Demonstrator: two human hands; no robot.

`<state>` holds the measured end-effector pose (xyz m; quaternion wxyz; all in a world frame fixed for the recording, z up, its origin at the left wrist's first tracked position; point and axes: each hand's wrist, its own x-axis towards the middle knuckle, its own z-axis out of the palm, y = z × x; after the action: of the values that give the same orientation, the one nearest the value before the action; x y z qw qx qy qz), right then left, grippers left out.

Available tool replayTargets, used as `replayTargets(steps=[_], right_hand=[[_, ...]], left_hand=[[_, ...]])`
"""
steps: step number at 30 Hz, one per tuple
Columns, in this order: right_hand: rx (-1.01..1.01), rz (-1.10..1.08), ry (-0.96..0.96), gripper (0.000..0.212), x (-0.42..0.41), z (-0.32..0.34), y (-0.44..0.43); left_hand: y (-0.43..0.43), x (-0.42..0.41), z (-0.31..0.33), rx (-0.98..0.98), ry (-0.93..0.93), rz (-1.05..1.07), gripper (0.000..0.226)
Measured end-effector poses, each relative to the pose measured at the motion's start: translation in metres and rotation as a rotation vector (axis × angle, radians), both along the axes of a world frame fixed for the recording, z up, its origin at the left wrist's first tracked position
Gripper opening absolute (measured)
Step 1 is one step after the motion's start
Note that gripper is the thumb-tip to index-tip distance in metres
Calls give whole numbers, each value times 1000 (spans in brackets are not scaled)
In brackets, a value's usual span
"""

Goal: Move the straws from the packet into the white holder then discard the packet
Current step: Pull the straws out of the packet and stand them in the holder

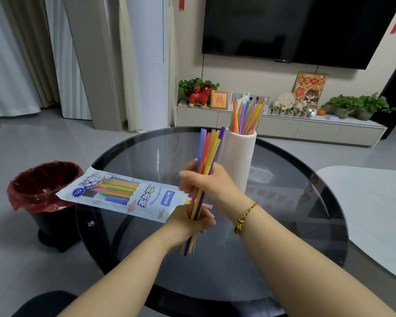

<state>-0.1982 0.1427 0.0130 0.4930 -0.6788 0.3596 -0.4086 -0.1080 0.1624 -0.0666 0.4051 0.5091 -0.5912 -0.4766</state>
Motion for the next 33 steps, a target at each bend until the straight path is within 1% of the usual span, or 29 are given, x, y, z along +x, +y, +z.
replayTargets(steps=[2, 5, 7, 10, 12, 14, 17, 19, 21, 23, 24, 26, 28, 31, 33], right_hand=[[47, 2, 19, 21, 3, -7, 2], [85, -13, -11, 32, 8, -14, 4], [87, -40, -45, 36, 9, -14, 4], [53, -84, -104, 35, 7, -3, 1], [32, -94, -152, 33, 1, 7, -2], [38, -125, -193, 27, -7, 15, -5], [84, -137, -217, 20, -18, 18, -5], [111, -114, -240, 21, -22, 20, -6], [80, -121, -254, 25, -26, 27, -9], [15, -150, -279, 29, -33, 41, -14], [-14, -170, -304, 30, -38, 49, -18], [-38, -212, -386, 28, -53, 66, -30], [-45, -259, -484, 25, -68, 81, -42], [-87, -351, -553, 24, -90, 100, -58], [-118, -392, -599, 23, -102, 109, -68]], left_hand=[[1, 0, -3, 43, -67, 17, 26], [0, 1, -6, 100, -74, 43, 32], [0, 1, -7, 110, -107, 3, 34], [0, -1, -9, 118, -155, -35, 29], [-1, -1, -8, 120, -128, -12, 30], [-3, -3, -2, 116, -70, -35, 32], [-9, -7, 9, 70, -33, -80, 34], [-15, -10, 15, 36, -65, -94, 32], [-22, -12, 23, -6, -95, -130, 26], [-30, -13, 34, -14, -36, -183, 15], [-33, -13, 40, -11, -16, -203, 15], [-44, -12, 54, -51, -28, -211, 25], [-57, -11, 67, -118, -41, -157, 29], [-74, -15, 84, -174, -76, -64, 31], [-86, -23, 91, -226, -126, -36, 37]])
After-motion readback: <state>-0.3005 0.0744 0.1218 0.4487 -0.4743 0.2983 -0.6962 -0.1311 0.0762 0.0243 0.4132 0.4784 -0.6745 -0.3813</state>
